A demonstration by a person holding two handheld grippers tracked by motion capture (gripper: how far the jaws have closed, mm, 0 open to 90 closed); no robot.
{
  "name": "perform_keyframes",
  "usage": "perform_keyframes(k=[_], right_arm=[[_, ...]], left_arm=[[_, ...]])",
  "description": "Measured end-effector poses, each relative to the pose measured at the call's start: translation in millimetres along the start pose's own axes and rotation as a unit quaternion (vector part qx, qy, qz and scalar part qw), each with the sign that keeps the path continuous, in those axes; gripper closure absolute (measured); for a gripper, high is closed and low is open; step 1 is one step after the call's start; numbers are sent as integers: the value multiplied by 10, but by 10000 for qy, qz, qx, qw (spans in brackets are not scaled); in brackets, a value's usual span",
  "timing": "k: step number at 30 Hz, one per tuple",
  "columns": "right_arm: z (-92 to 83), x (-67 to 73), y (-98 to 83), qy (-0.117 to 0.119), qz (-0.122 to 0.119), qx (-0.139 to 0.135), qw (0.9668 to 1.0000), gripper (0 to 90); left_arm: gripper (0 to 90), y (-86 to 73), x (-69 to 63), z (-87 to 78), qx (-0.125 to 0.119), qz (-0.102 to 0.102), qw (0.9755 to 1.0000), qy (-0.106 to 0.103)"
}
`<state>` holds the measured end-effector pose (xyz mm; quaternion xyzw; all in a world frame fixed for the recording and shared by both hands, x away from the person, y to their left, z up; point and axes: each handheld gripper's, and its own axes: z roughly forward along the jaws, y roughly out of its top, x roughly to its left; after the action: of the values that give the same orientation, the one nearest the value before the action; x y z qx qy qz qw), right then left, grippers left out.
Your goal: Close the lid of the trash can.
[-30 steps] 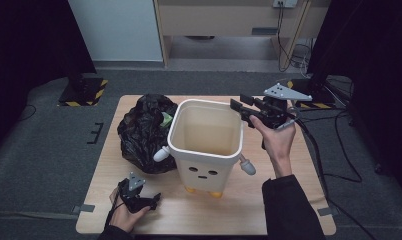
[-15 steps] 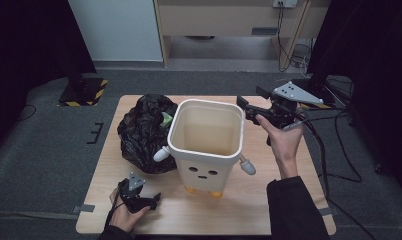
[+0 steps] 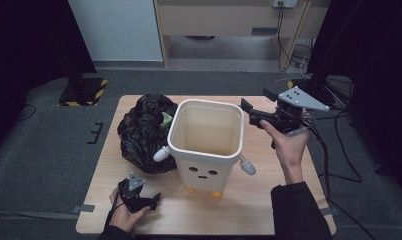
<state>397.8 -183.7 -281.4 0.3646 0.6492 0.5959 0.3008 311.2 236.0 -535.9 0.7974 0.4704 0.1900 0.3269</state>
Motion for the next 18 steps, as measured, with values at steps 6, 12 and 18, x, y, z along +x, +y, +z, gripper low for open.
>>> perform_keyframes(k=[6,12,18], right_arm=[[-91,-102,-97,-182,67,-58,9998,196],[-163,-187,-211,-300,102,-20,9995,189],[-226,-235,-349,-372,112,64,9992,190]], left_arm=[[0,0,0,0,0,1,10000,0],[0,0,0,0,0,0,10000,1],[0,0,0,0,0,1,10000,0]])
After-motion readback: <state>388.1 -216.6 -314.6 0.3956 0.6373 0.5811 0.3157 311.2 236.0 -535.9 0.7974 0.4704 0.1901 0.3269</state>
